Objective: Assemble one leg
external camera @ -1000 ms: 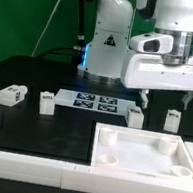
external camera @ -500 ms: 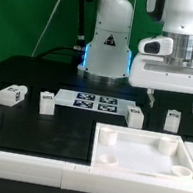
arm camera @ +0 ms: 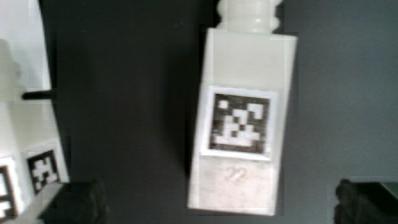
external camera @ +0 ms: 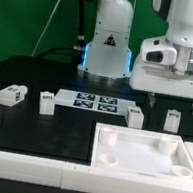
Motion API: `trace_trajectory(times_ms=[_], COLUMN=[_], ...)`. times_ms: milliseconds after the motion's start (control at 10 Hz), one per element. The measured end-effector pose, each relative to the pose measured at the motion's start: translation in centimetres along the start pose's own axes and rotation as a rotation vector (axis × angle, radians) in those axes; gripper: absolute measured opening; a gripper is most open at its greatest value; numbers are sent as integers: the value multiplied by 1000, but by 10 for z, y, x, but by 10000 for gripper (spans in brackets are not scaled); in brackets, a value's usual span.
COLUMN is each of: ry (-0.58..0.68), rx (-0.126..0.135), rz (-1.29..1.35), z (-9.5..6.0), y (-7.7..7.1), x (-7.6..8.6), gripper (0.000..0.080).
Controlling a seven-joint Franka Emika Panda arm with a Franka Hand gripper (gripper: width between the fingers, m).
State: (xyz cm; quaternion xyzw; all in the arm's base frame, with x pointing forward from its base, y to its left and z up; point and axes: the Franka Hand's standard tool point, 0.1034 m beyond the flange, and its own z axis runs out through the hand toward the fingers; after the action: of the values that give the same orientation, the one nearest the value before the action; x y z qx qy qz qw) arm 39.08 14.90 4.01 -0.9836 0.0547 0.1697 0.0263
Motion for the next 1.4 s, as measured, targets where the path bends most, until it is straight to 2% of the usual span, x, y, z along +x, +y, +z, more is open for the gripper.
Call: trace_trajectory(times_ms=[200, 400, 600, 900, 1200, 1400], ry=[-194, -395, -540, -561, -559, -562], rx=[-17, -36, -44, -57, -57, -59], rz=[-3, -1, 2, 25, 30, 29], z=[-1, 0, 7, 22, 34, 35], y=[-1, 1, 0, -3, 0, 0], x=[3, -2, 2, 0, -3, -4], gripper=[649, 649, 649, 649, 649, 649])
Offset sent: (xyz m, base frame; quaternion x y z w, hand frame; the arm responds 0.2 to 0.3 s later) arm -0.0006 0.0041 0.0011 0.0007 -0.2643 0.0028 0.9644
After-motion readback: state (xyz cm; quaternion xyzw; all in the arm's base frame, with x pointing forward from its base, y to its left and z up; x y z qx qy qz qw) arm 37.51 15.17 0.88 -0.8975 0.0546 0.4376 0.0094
